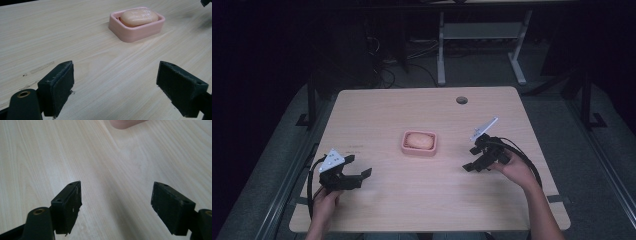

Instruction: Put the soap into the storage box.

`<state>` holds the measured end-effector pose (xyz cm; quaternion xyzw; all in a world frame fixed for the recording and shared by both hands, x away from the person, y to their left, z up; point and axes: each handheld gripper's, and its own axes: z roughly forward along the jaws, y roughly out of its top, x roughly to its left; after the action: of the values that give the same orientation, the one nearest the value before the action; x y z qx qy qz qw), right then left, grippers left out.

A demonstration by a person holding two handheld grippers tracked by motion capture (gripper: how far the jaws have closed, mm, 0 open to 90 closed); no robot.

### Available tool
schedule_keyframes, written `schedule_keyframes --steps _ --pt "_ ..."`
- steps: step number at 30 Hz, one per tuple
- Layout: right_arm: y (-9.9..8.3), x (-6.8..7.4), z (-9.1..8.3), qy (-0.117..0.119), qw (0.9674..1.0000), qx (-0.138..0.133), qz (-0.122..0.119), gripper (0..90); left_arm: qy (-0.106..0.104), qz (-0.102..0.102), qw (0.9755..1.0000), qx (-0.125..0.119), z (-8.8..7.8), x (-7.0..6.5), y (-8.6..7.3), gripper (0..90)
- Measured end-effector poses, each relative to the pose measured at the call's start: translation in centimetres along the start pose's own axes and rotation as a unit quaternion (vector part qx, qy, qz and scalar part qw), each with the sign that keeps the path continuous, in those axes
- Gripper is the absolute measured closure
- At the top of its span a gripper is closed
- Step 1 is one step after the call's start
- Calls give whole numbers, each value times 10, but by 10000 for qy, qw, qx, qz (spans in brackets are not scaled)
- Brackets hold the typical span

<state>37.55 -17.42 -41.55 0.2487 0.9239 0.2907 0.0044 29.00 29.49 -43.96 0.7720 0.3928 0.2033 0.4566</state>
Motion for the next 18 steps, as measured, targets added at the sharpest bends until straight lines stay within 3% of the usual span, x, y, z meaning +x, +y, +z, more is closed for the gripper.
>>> schedule_keyframes --steps 2,18 --pt "-4 2 -1 -37 9999 -96 -53 242 -2 -9 10000 -7 0 0 0 142" --pt "-33 6 -5 -63 9996 -182 197 242 -11 14 10000 21 2 -2 0 142"
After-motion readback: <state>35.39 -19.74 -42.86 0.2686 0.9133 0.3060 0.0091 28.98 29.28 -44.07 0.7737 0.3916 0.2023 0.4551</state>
